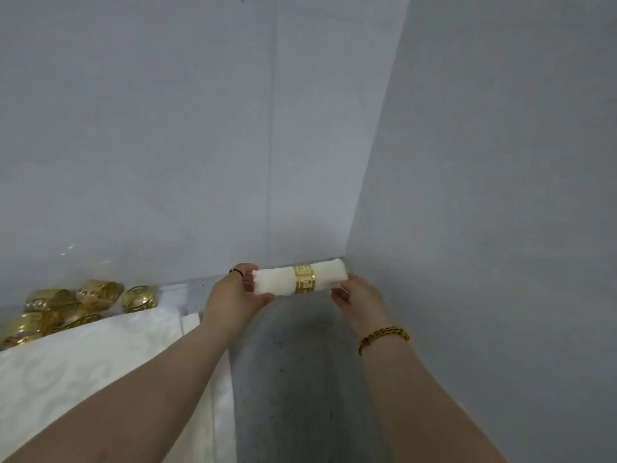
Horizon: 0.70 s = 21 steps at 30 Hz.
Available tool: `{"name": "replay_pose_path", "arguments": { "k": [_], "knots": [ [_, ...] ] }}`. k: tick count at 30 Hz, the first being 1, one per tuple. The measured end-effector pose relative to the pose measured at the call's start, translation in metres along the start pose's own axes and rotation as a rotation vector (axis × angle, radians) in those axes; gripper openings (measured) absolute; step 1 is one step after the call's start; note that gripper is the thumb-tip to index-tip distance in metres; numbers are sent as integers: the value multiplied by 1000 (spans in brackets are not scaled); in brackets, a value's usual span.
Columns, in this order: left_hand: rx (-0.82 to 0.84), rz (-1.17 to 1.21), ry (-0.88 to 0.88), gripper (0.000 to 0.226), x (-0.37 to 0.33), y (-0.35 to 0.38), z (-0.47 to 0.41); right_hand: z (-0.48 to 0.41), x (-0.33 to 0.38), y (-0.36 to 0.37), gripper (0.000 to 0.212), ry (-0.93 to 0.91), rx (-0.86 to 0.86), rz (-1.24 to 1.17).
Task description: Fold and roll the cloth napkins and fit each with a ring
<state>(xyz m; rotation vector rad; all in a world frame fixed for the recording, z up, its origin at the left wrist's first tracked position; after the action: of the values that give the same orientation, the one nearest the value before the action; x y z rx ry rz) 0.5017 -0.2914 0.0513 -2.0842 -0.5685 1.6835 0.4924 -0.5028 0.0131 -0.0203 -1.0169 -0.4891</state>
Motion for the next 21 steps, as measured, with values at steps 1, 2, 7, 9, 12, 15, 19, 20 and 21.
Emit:
{"name": "replay_pose_path", "arguments": {
  "k": [1, 2, 7, 9, 12, 15, 19, 20, 21],
  "knots": [
    [-2, -6, -6, 53, 1, 6, -9, -11, 2, 1, 35, -7, 5, 31],
    [-3, -10, -9, 53, 1, 12, -17, -20, 2, 2, 35, -10, 13, 50],
    [16, -14, -11, 49, 13, 49, -55, -68, 6, 0, 40, -46, -24, 74],
    [20, -5, -10, 42, 20, 61, -63, -77, 10, -1, 39, -76, -38, 119],
    [15, -12, 5, 36, 27, 69, -71, -85, 14, 2, 41, -131, -79, 277],
    [16, -69, 7, 39, 31, 72, -77, -88, 23, 0, 37, -234, -219, 444],
    [45, -220, 26, 40, 37, 74, -85, -84, 30, -6, 32, -299, -405, 639],
    [46, -247, 32, 40, 37, 73, -85, -83, 28, -5, 33, -301, -409, 640],
    [41, -257, 36, 40, 38, 72, -86, -81, 27, -5, 33, -311, -408, 629]
  ]
}}
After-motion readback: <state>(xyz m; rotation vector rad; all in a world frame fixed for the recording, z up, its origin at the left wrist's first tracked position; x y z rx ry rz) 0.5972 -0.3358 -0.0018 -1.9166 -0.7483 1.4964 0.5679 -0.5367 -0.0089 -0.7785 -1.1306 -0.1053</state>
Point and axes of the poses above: each hand's wrist, its own z-axis away from the middle knuckle, its own y-axis out of the palm, x = y × z, the point moved 9 cm from there along -z, towards the middle knuckle, and after that the axes turned 12 degrees about y, right-handed, at the moved point
